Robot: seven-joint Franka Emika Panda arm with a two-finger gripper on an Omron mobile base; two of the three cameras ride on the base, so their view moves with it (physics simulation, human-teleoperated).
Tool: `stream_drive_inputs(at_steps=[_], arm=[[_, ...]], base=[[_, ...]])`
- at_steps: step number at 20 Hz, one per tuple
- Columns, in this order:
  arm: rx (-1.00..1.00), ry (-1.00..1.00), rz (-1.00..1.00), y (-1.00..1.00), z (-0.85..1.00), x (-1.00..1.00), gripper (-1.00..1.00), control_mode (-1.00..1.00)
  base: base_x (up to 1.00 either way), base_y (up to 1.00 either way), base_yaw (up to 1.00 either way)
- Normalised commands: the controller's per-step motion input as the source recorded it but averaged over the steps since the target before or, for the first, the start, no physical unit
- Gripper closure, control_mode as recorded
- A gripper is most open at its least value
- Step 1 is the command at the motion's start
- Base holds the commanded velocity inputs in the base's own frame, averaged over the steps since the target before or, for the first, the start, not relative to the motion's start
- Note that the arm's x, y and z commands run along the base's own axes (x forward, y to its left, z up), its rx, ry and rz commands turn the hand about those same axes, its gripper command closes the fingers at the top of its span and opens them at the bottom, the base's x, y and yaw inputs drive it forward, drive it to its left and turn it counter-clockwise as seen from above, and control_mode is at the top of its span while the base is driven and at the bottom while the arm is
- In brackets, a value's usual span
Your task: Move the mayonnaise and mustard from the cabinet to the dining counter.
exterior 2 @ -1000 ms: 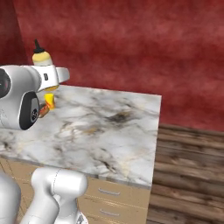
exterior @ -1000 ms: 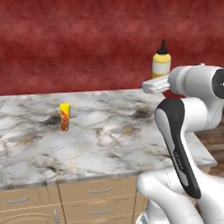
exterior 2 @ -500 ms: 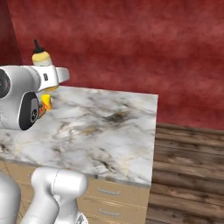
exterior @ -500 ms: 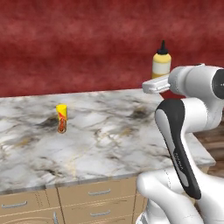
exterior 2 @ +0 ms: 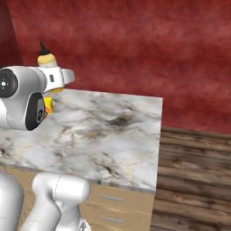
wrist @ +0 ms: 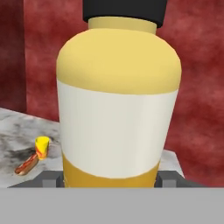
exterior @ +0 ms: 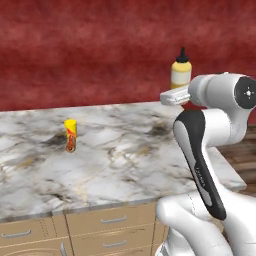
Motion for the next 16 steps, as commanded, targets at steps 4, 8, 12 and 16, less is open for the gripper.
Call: stream_drive_inputs(at_steps=[4,8,12,16], arm=[[0.0,0.04,0.1,0.0,-0.46,1.0,1.0,-1.0],[0.0,0.06,0.28,0.0,-0.67,1.0,1.0,-1.0],[0.0,0.23,0.32,0.0,-0.72,1.0,1.0,-1.0],[0.0,0.31,0.3,-0.01,-0.72,1.0,1.0,-1.0]], base=[[0.0,0.0,0.0],[0.0,0.0,0.0],[0.0,0.0,0.0],[0.0,0.0,0.0]])
